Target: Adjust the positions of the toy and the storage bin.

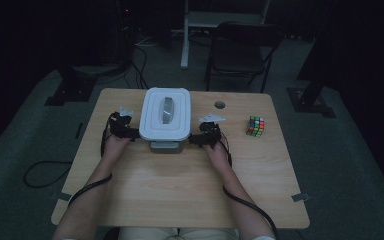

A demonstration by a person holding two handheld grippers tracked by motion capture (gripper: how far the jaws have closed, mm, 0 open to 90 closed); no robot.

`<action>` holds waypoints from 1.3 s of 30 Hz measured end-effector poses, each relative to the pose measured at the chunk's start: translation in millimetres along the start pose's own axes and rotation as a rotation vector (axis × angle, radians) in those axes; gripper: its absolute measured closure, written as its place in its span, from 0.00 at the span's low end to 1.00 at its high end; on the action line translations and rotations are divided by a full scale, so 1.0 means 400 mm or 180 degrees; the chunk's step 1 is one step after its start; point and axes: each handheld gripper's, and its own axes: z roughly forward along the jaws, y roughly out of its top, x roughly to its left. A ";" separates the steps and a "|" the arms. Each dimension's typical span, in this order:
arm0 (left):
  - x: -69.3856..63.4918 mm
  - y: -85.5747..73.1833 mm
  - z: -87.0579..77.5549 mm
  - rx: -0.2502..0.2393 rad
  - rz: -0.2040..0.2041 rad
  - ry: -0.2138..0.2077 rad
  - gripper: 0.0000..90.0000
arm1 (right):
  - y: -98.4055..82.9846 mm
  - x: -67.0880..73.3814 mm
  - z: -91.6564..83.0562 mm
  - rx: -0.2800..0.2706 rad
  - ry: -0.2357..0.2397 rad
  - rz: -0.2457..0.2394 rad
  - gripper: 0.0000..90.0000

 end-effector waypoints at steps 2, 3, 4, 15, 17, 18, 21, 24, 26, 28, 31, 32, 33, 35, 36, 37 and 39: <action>-0.008 0.001 0.001 0.0003 0.0021 -0.0008 0.02 | -0.007 -0.006 -0.008 -0.0013 0.0005 0.0006 0.19; -0.013 0.001 0.001 0.0007 0.0035 -0.0010 0.02 | -0.010 -0.007 -0.012 -0.0019 0.0002 0.0010 0.19; -0.016 0.001 0.001 0.0007 0.0043 -0.0021 0.02 | -0.015 -0.011 -0.020 -0.0019 0.0003 0.0007 0.19; -0.056 -0.002 -0.001 0.0012 0.0098 -0.0106 0.02 | -0.040 -0.022 -0.060 -0.0022 0.0020 -0.0041 0.19; -0.066 -0.003 -0.003 0.0022 0.0128 -0.0122 0.02 | -0.044 -0.023 -0.068 -0.0016 0.0017 -0.0060 0.19; -0.070 -0.003 -0.004 0.0024 0.0141 -0.0125 0.02 | -0.047 -0.023 -0.074 -0.0014 0.0005 -0.0091 0.19; -0.083 -0.004 -0.008 0.0039 0.0179 -0.0128 0.02 | -0.055 -0.025 -0.086 -0.0017 0.0015 -0.0100 0.19; -0.099 -0.005 -0.013 0.0044 0.0247 -0.0118 0.02 | -0.063 -0.029 -0.099 -0.0013 0.0010 -0.0106 0.19; -0.107 -0.008 -0.017 0.0045 0.0275 -0.0133 0.02 | -0.068 -0.030 -0.106 -0.0022 0.0006 -0.0115 0.19; -0.113 -0.011 -0.020 0.0047 0.0278 -0.0146 0.02 | -0.073 -0.030 -0.112 -0.0032 0.0006 -0.0105 0.19; -0.119 -0.018 -0.023 0.0031 0.0244 -0.0183 0.02 | -0.082 -0.029 -0.122 -0.0045 0.0014 -0.0100 0.19; -0.120 -0.020 -0.024 0.0026 0.0228 -0.0207 0.02 | -0.084 -0.029 -0.124 -0.0054 0.0024 -0.0091 0.19; -0.120 -0.023 -0.025 0.0019 0.0230 -0.0222 0.02 | -0.087 -0.029 -0.127 -0.0057 0.0026 -0.0094 0.19; -0.118 -0.026 -0.025 0.0005 0.0202 -0.0272 0.02 | -0.091 -0.030 -0.131 -0.0059 0.0054 -0.0078 0.19; -0.114 -0.027 -0.024 -0.0018 0.0222 -0.0295 0.02 | -0.094 -0.032 -0.132 -0.0065 0.0050 -0.0053 0.18; -0.109 -0.028 -0.020 -0.0026 0.0203 -0.0345 0.02 | -0.097 -0.034 -0.132 -0.0065 0.0049 -0.0043 0.17; -0.097 -0.031 -0.010 -0.0014 0.0135 -0.0436 0.02 | -0.103 -0.039 -0.128 -0.0064 0.0077 -0.0029 0.14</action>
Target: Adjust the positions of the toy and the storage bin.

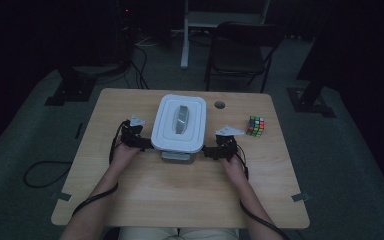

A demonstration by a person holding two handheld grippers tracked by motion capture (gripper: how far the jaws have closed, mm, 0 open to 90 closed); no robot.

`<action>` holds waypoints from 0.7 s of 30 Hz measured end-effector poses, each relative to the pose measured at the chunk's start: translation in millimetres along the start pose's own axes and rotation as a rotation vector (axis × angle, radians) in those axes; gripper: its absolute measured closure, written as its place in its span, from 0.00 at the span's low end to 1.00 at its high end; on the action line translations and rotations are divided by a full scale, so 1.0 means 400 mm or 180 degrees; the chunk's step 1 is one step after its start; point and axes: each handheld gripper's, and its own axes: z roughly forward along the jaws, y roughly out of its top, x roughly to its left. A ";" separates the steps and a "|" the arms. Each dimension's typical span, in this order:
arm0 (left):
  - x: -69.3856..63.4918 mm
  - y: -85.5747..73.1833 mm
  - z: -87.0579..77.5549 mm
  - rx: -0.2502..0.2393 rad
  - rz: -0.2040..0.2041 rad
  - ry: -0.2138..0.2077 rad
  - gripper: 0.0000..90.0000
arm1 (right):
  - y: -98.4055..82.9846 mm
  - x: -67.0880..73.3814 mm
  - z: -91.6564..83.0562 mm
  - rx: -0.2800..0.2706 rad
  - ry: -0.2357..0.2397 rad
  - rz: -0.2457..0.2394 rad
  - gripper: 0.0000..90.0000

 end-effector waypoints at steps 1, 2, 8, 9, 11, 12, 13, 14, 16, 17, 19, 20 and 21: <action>0.005 -0.002 0.005 0.0007 -0.0013 0.0000 0.02 | -0.002 -0.003 0.002 0.0012 -0.0004 0.0017 0.14; 0.009 -0.003 0.012 0.0012 -0.0001 0.0028 0.02 | -0.003 -0.006 0.005 0.0014 -0.0041 0.0029 0.14; 0.043 -0.004 0.032 0.0015 -0.0102 0.0143 0.02 | -0.001 -0.033 0.021 0.0037 -0.0200 0.0112 0.14; 0.052 0.002 0.033 -0.0024 -0.0138 0.0133 0.02 | 0.001 -0.039 0.025 0.0044 -0.0218 0.0153 0.14; 0.059 0.014 0.037 -0.0030 -0.0143 0.0177 0.02 | 0.008 -0.056 0.036 0.0048 -0.0262 0.0213 0.14; 0.063 0.021 0.039 -0.0025 -0.0138 0.0195 0.02 | 0.011 -0.060 0.040 0.0053 -0.0277 0.0227 0.14; 0.068 0.029 0.042 -0.0023 -0.0155 0.0184 0.02 | 0.015 -0.066 0.045 0.0069 -0.0314 0.0240 0.14; 0.072 0.038 0.046 -0.0011 -0.0160 0.0196 0.02 | 0.019 -0.072 0.051 0.0070 -0.0330 0.0270 0.14; 0.077 0.052 0.052 0.0005 -0.0139 0.0187 0.02 | 0.029 -0.082 0.062 0.0080 -0.0330 0.0328 0.14; 0.078 0.056 0.054 0.0001 -0.0135 0.0188 0.02 | 0.035 -0.088 0.068 0.0083 -0.0325 0.0363 0.14; 0.081 0.065 0.060 -0.0023 -0.0147 0.0201 0.02 | 0.043 -0.092 0.074 0.0064 -0.0305 0.0399 0.15; 0.082 0.071 0.063 -0.0020 -0.0141 0.0203 0.02 | 0.047 -0.092 0.077 0.0054 -0.0298 0.0398 0.15; 0.081 0.075 0.065 -0.0015 -0.0136 0.0213 0.02 | 0.051 -0.093 0.080 0.0033 -0.0286 0.0401 0.14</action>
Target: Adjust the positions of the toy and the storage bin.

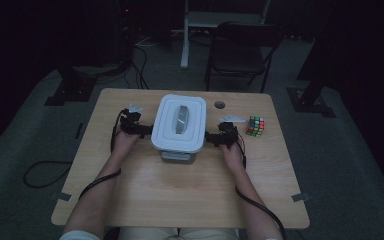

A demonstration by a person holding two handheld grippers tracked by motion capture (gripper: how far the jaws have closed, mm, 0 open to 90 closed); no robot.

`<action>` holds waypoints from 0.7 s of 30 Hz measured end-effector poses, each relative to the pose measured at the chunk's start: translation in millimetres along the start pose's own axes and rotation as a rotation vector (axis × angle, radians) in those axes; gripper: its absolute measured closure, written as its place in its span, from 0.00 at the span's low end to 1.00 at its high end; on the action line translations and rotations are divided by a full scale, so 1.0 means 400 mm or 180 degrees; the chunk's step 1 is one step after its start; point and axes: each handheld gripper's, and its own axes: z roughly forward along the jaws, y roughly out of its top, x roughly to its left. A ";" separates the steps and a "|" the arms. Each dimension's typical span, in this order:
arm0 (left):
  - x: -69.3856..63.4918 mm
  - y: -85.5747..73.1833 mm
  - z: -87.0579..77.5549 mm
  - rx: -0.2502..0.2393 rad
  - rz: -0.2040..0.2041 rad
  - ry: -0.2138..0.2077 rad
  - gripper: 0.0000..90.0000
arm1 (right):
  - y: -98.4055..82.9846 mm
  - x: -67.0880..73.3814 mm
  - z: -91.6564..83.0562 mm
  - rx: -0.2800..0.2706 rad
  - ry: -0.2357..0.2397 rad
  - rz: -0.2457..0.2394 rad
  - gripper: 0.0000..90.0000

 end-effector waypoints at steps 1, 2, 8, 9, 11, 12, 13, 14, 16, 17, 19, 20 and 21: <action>-0.002 0.005 0.002 -0.0017 0.0002 -0.0009 0.02 | 0.002 0.000 0.001 -0.0013 0.0004 0.0007 0.14; -0.004 0.009 0.003 -0.0028 0.0009 -0.0023 0.02 | 0.004 0.001 0.004 -0.0015 0.0013 0.0009 0.14; -0.035 0.025 0.003 -0.0052 0.0115 -0.0044 0.02 | 0.013 0.008 0.012 0.0000 0.0038 -0.0032 0.15; -0.037 0.026 0.002 -0.0036 0.0119 -0.0056 0.02 | 0.013 0.007 0.011 -0.0003 0.0044 -0.0029 0.15; -0.038 0.027 -0.001 -0.0030 0.0129 -0.0073 0.02 | 0.013 0.006 0.011 0.0004 0.0043 -0.0027 0.16; -0.040 0.028 -0.003 0.0010 0.0122 -0.0083 0.02 | 0.013 0.005 0.011 0.0016 0.0053 -0.0018 0.16; -0.041 0.028 -0.005 0.0005 0.0124 -0.0087 0.02 | 0.015 0.005 0.011 0.0027 0.0075 -0.0048 0.17; -0.044 0.028 -0.008 0.0010 0.0126 -0.0080 0.02 | 0.016 0.006 0.010 0.0040 0.0079 -0.0065 0.18; -0.049 0.026 -0.012 0.0025 0.0135 -0.0065 0.02 | 0.017 0.007 0.006 0.0051 0.0111 -0.0104 0.18; -0.052 0.024 -0.015 0.0021 0.0156 -0.0062 0.02 | 0.017 0.009 0.003 0.0048 0.0124 -0.0121 0.18; -0.056 0.021 -0.018 0.0017 0.0155 -0.0077 0.02 | 0.015 0.009 -0.002 0.0052 0.0163 -0.0130 0.18; -0.059 0.018 -0.021 0.0024 0.0149 -0.0089 0.02 | 0.014 0.009 -0.003 0.0053 0.0177 -0.0136 0.18; -0.061 0.016 -0.023 0.0024 0.0146 -0.0096 0.02 | 0.013 0.007 -0.005 0.0076 0.0217 -0.0112 0.19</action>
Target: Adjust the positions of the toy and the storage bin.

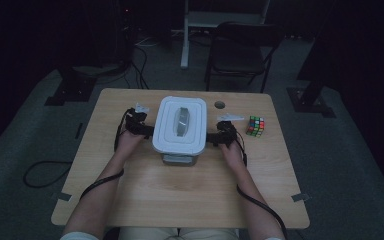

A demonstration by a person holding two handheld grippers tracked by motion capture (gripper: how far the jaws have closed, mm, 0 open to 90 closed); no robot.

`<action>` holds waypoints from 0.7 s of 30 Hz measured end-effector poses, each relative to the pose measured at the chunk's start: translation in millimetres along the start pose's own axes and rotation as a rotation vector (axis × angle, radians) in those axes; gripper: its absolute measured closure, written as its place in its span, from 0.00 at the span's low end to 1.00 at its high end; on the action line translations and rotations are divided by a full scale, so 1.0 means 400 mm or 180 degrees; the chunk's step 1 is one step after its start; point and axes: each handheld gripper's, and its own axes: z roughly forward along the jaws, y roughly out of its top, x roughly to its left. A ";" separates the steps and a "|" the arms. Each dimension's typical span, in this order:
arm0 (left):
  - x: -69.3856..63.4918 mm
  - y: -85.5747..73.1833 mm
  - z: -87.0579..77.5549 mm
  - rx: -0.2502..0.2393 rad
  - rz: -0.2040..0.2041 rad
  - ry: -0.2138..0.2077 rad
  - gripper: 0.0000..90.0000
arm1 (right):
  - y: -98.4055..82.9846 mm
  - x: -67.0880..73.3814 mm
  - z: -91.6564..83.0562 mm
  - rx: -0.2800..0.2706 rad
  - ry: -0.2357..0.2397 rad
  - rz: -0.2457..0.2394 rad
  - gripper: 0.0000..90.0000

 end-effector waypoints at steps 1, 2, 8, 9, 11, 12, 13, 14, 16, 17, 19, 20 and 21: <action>-0.004 -0.002 -0.004 0.0003 0.0028 0.0007 0.02 | 0.000 0.000 -0.001 0.0013 0.0016 0.0006 0.19; -0.008 -0.004 -0.007 0.0005 0.0033 0.0016 0.02 | -0.001 0.001 -0.004 0.0012 0.0015 -0.0028 0.19; -0.034 -0.019 -0.035 -0.0022 0.0095 0.0013 0.03 | -0.016 0.011 -0.022 0.0014 0.0030 -0.0098 0.20; -0.038 -0.022 -0.039 -0.0018 0.0113 0.0019 0.03 | -0.020 0.012 -0.025 0.0009 0.0043 -0.0099 0.20; -0.044 -0.028 -0.044 -0.0012 0.0118 0.0018 0.03 | -0.025 0.015 -0.031 0.0006 0.0048 -0.0119 0.20; -0.046 -0.030 -0.046 -0.0010 0.0141 0.0025 0.03 | -0.026 0.017 -0.035 0.0012 0.0055 -0.0113 0.20; -0.050 -0.035 -0.048 0.0001 0.0152 0.0031 0.03 | -0.027 0.018 -0.037 0.0020 0.0068 -0.0108 0.20; -0.050 -0.035 -0.048 0.0001 0.0152 0.0031 0.03 | -0.027 0.018 -0.037 0.0020 0.0068 -0.0108 0.20; -0.062 -0.050 -0.063 -0.0017 0.0159 0.0037 0.03 | -0.037 0.027 -0.049 -0.0005 0.0103 -0.0131 0.20; -0.068 -0.053 -0.067 -0.0022 0.0164 0.0053 0.03 | -0.041 0.029 -0.051 -0.0020 0.0111 -0.0132 0.20; -0.073 -0.057 -0.072 -0.0024 0.0182 0.0058 0.03 | -0.044 0.031 -0.054 -0.0018 0.0123 -0.0153 0.20; -0.073 -0.057 -0.072 -0.0024 0.0182 0.0058 0.03 | -0.046 0.034 -0.058 -0.0021 0.0118 -0.0175 0.20; -0.084 -0.070 -0.088 -0.0015 0.0208 0.0041 0.03 | -0.053 0.039 -0.065 -0.0030 0.0135 -0.0171 0.20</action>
